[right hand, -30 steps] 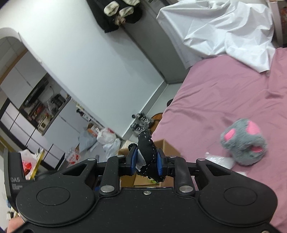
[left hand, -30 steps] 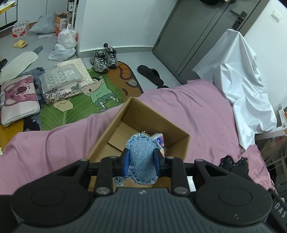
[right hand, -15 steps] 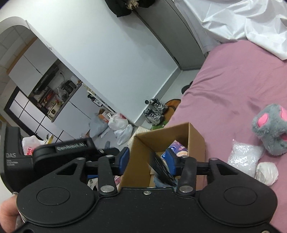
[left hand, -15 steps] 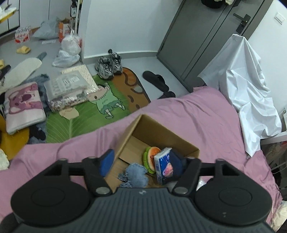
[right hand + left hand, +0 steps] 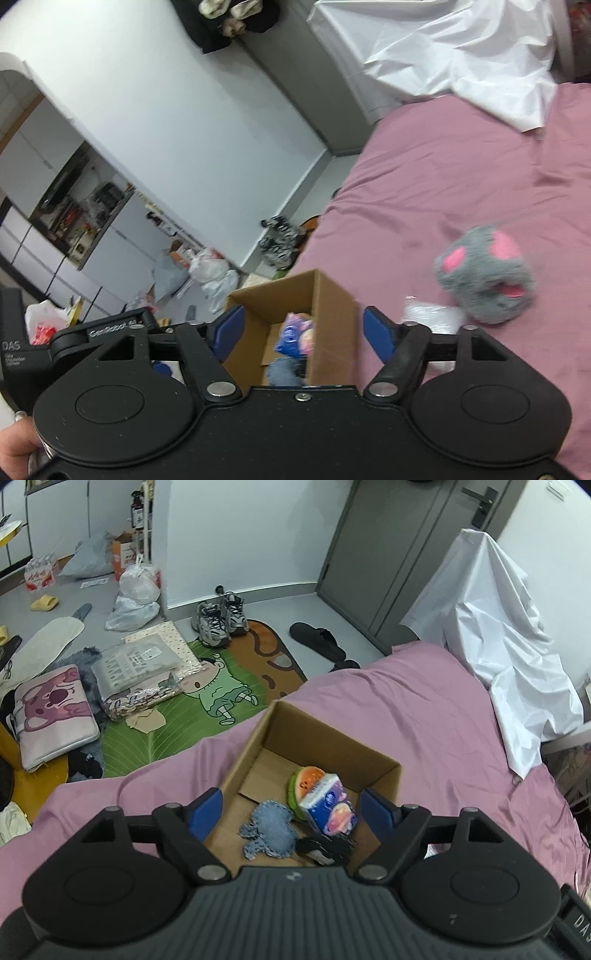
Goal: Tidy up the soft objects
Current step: 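Open both tools to drop the denim plush and black cloth into the box, then move both tools toward the white cloth ball and clear filling bag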
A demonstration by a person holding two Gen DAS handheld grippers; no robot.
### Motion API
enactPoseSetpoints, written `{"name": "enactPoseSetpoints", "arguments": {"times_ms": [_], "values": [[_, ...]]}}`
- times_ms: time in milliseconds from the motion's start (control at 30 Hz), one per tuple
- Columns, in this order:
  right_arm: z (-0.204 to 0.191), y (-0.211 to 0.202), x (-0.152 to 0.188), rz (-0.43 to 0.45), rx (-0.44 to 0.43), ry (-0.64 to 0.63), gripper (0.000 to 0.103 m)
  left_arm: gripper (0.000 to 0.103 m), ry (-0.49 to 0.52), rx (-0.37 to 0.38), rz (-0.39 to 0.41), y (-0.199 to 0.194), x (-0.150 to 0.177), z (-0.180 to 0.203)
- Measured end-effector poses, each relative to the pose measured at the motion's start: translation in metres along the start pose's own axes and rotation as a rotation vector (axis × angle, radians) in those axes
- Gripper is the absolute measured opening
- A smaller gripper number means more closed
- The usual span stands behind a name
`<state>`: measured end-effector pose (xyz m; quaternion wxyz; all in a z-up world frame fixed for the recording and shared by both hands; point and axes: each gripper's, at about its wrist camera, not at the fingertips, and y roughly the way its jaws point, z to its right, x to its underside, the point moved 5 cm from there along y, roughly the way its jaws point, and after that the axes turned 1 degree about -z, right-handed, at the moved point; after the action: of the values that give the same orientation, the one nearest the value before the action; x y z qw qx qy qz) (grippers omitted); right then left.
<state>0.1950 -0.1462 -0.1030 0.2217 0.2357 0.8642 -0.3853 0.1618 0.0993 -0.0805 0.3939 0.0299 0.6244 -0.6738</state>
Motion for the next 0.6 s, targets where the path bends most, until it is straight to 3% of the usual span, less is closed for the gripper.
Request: {"name": "enactPoseSetpoints", "arguments": {"times_ms": [333, 600], "values": [[0.049, -0.012, 0.005, -0.016, 0.140, 0.131, 0.076, 0.081, 0.064, 0.017, -0.011, 0.000, 0.018, 0.040], [0.091, -0.013, 0.013, -0.042, 0.136, 0.295, 0.071, 0.081, 0.113, 0.039, -0.029, 0.006, 0.037, 0.076]]}}
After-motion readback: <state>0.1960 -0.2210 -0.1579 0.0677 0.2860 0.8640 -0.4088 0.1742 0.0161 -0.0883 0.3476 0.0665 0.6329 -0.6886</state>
